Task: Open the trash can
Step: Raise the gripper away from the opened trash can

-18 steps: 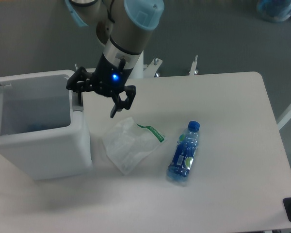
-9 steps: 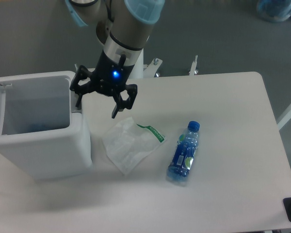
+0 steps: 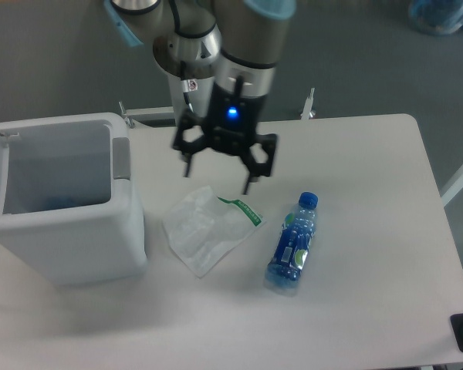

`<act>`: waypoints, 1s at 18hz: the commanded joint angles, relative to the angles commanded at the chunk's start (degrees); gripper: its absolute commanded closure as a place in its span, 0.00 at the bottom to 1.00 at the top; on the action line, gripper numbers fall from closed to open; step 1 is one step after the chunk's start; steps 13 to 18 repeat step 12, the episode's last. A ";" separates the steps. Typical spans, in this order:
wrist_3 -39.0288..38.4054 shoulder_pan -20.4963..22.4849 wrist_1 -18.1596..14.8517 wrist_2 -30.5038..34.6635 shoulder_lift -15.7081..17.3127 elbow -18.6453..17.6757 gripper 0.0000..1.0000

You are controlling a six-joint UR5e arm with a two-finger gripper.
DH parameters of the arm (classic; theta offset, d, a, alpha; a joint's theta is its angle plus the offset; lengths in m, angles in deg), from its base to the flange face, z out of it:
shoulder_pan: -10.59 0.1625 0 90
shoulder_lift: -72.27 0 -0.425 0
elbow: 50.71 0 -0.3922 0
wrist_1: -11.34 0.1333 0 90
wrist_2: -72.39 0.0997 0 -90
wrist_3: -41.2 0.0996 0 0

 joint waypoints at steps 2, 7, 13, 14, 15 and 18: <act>4.38 2.98 0.53 6.31 -2.72 -0.26 0.00; 11.53 5.19 1.14 12.24 -7.13 -0.53 0.00; 12.93 5.37 4.66 12.41 -9.06 -0.96 0.00; 12.93 5.37 4.66 12.41 -9.06 -0.96 0.00; 12.93 5.37 4.66 12.41 -9.06 -0.96 0.00; 12.93 5.37 4.66 12.41 -9.06 -0.96 0.00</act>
